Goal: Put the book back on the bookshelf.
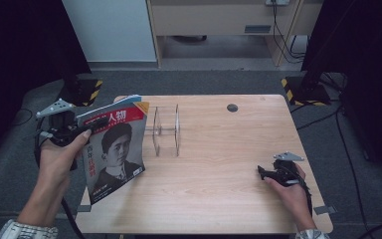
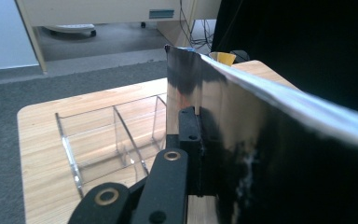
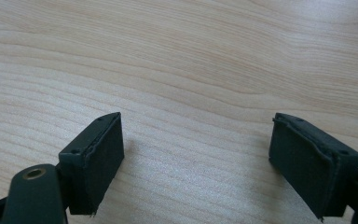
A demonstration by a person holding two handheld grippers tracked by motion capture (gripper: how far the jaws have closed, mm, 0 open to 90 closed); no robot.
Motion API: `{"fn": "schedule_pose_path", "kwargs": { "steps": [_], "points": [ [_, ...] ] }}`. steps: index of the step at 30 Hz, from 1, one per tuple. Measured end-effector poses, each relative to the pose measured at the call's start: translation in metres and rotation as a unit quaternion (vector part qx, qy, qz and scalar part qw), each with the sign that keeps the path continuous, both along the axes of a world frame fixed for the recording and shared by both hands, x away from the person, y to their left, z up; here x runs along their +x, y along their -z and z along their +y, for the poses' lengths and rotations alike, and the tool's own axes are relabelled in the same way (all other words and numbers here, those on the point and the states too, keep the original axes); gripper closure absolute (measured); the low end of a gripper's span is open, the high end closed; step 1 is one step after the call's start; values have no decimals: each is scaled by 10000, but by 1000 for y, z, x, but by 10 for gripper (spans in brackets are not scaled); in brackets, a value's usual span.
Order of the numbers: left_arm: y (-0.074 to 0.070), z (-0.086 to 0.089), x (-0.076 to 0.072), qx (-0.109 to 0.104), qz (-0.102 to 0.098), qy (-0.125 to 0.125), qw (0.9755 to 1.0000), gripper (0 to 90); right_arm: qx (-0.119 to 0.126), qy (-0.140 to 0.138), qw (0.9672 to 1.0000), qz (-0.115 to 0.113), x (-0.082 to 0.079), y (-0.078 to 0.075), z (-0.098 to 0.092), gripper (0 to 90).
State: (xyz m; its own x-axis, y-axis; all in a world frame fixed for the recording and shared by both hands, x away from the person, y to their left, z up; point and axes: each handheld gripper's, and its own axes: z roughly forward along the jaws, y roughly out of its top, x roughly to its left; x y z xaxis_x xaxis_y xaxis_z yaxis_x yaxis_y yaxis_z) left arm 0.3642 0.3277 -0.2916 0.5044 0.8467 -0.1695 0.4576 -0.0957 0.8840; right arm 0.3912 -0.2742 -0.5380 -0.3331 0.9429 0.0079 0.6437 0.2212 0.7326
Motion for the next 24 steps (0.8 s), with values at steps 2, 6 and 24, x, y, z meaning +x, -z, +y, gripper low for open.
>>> {"fn": "schedule_pose_path", "kwargs": {
  "steps": [2,6,24],
  "points": [
    [0,2,0,8,1,-33,10000,864,-1,0,10000,0,0,0,0,182],
    [1,7,-1,27,7,-83,10000,864,0,1,10000,0,0,0,0,182],
    [0,21,-4,37,-9,-274,9996,864,0,0,10000,2,0,0,0,181]
  ]
}}
